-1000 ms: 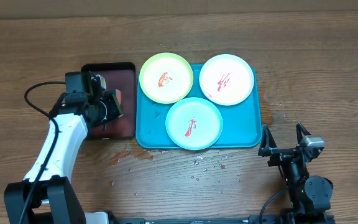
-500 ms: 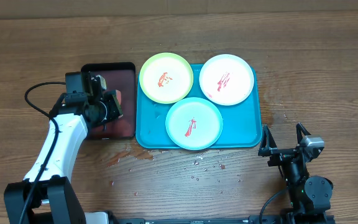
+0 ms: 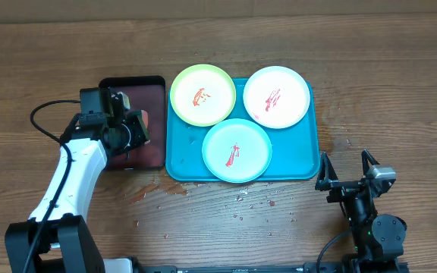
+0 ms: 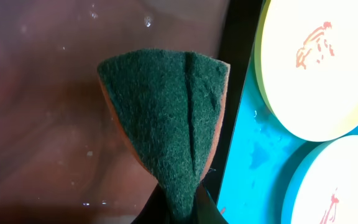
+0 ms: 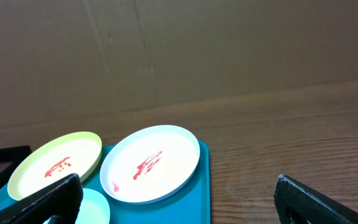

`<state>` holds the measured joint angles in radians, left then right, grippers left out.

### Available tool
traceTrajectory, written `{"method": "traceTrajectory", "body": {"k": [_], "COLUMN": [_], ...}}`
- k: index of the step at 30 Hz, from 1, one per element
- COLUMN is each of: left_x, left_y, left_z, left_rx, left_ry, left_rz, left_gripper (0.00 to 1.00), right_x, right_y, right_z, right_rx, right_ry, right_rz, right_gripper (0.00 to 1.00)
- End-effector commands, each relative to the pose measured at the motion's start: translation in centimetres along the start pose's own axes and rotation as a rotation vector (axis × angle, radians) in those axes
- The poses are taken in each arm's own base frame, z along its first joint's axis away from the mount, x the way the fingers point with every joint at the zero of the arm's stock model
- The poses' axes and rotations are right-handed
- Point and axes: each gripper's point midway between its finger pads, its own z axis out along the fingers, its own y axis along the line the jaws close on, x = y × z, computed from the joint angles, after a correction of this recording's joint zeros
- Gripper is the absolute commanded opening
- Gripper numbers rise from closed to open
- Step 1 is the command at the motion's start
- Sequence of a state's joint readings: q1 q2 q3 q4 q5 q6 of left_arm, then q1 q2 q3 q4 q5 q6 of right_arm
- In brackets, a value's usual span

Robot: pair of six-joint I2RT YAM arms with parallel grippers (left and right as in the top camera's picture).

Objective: Clean dirty plates on tray and stack at the side
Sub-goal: 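Lift the sponge with the left gripper above the black tray, then carry the sponge with the left gripper onto the yellow plate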

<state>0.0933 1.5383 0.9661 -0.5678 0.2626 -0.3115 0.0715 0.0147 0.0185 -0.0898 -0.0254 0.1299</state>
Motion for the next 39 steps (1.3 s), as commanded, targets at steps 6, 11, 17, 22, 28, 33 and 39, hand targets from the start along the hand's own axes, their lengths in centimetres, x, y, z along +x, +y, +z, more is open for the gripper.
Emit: {"method": "traceTrajectory", "body": {"k": [6, 11, 17, 22, 28, 33, 39], "left_x": [-0.5, -0.5, -0.2, -0.8, -1.4, 0.1, 1.5], "left_y": [-0.8, -0.8, -0.7, -1.3, -3.6, -7.8, -12.5], "left_z": [-0.7, -0.7, -0.8, -2.3, -5.5, -5.8, -4.2], "left_rx": [0.026, 0.025, 0.022, 0.03, 0.034, 0.046, 0.029], "left_ry": [-0.017, -0.016, -0.006, -0.055, -0.16, -0.176, -0.153], "left_rz": [0.031, 0.045, 0.061, 0.14, 0.261, 0.384, 0.444], "left_gripper": [0.04, 0.04, 0.04, 0.04, 0.04, 0.04, 0.04], "right_x": [0.1, 0.1, 0.1, 0.1, 0.1, 0.1, 0.1], "right_y": [-0.3, -0.3, -0.3, -0.3, -0.3, -0.3, -0.3], "right_z": [0.0, 0.0, 0.0, 0.0, 0.0, 0.0, 0.0], "right_rx": [0.012, 0.012, 0.012, 0.012, 0.012, 0.012, 0.012], "right_ry": [-0.006, -0.007, -0.007, -0.006, -0.006, -0.006, -0.007], "right_rz": [-0.006, -0.006, -0.006, -0.006, -0.006, -0.006, -0.006], "right_gripper": [1.0, 1.0, 1.0, 1.0, 1.0, 1.0, 1.0]}}
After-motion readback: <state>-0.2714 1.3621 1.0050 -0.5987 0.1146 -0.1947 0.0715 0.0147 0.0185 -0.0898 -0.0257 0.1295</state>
